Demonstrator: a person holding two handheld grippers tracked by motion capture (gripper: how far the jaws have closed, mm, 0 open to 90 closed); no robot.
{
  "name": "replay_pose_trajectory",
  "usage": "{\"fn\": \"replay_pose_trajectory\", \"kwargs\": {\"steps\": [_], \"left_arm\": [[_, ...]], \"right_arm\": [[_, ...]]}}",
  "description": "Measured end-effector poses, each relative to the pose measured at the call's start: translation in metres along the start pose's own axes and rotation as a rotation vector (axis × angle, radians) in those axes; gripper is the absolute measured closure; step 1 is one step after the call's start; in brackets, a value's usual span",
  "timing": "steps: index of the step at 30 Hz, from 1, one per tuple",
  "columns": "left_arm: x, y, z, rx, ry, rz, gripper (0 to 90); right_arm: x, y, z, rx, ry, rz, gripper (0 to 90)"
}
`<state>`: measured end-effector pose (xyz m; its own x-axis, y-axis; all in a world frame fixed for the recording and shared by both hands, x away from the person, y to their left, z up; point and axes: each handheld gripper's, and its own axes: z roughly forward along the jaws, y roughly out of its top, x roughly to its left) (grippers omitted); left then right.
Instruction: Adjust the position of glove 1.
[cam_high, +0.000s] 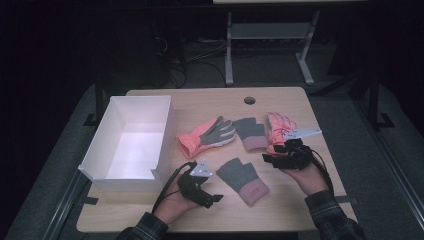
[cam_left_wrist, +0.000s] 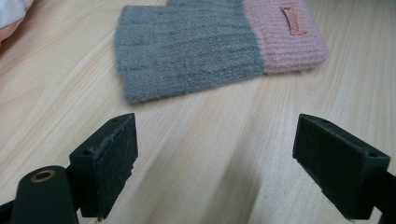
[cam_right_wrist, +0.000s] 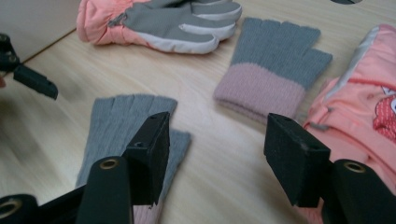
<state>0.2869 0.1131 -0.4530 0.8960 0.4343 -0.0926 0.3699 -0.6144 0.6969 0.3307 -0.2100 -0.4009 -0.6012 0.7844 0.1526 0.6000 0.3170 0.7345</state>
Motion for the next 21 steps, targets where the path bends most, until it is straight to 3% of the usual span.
{"fn": "replay_pose_trajectory", "kwargs": {"steps": [4,12,16,21], "left_arm": [[-0.002,-0.002,-0.002,-0.003,0.001,0.001,13.7],[0.001,-0.005,-0.004,-0.007,0.007,-0.022,14.0],[0.003,-0.005,-0.005,0.009,0.008,-0.008,14.1],[0.002,-0.005,-0.006,0.01,0.007,-0.013,14.1]], "right_arm": [[-0.002,0.01,0.007,0.007,-0.022,-0.002,40.8],[-0.004,0.028,0.025,0.022,-0.055,0.007,50.7],[-0.012,0.042,0.044,0.045,-0.07,0.033,59.6],[-0.013,0.055,0.063,0.084,-0.082,0.025,61.0]]}}
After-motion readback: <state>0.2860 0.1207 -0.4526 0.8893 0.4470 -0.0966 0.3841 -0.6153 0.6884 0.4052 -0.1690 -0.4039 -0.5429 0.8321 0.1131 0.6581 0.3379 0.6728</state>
